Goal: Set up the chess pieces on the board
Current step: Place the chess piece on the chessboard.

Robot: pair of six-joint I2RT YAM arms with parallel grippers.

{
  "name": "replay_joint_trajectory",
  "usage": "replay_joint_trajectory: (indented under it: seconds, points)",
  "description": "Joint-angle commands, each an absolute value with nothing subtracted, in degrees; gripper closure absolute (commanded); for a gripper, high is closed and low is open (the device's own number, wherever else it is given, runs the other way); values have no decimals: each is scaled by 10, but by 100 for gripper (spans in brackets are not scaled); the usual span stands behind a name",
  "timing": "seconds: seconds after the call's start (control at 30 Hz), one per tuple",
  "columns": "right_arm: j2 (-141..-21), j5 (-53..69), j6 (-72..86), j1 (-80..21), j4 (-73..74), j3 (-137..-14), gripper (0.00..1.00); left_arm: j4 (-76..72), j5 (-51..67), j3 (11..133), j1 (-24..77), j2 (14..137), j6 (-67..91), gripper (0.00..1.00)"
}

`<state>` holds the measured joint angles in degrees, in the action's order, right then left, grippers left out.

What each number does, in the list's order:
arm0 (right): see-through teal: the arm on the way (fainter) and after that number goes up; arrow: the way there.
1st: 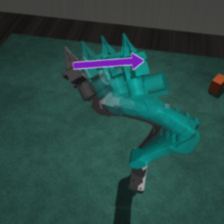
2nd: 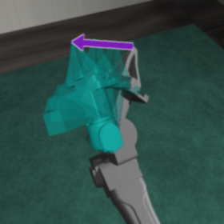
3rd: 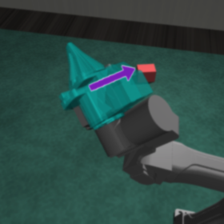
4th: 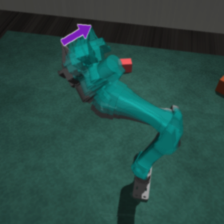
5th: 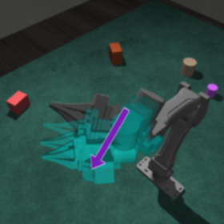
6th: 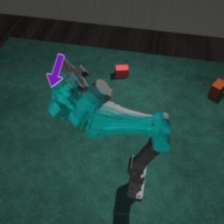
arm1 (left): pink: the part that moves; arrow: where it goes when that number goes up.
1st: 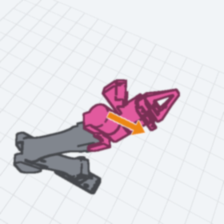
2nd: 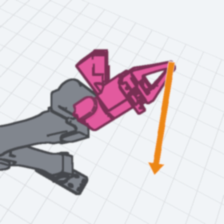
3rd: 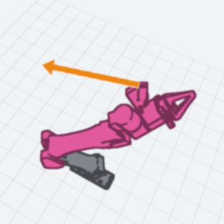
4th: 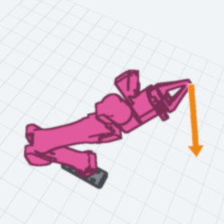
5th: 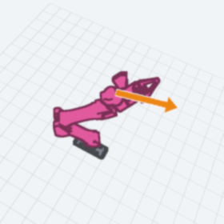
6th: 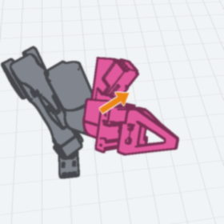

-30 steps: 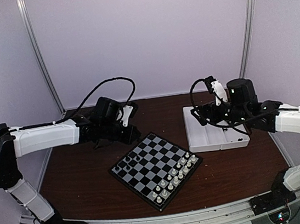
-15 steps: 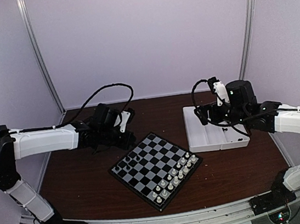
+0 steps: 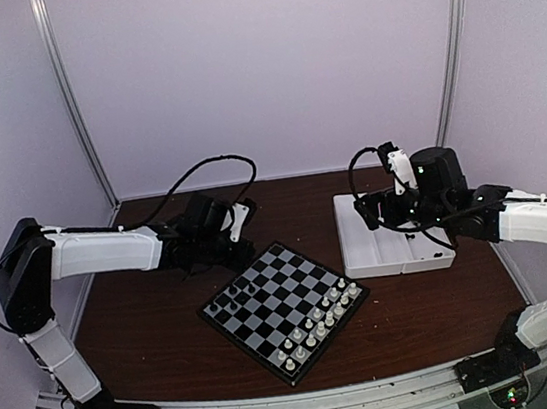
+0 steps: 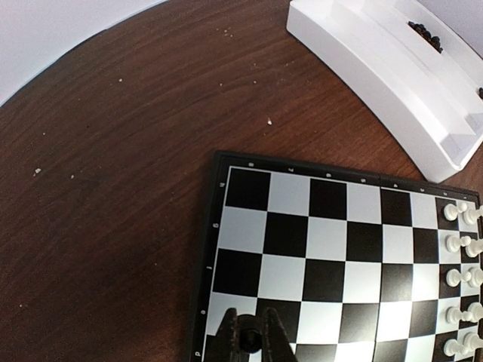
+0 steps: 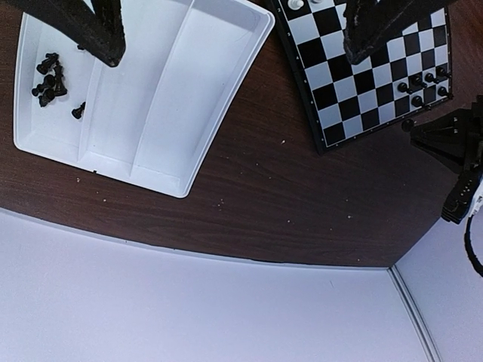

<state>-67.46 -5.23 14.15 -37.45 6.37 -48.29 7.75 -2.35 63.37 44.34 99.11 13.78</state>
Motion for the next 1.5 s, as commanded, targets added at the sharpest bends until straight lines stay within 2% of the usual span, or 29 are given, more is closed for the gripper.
replay_joint_trajectory:
  seconds: [0.0,0.63,1.47]
  points:
    - [-674,-64,138,-368,68,-486,0,38,-29,661,440,1009,120,100]
    - [-670,-63,139,-362,71,-479,0,-54,-42,674,440,1105,116,100]
    - [-685,-52,141,-354,64,-483,0,-53,-49,650,440,1108,129,100]
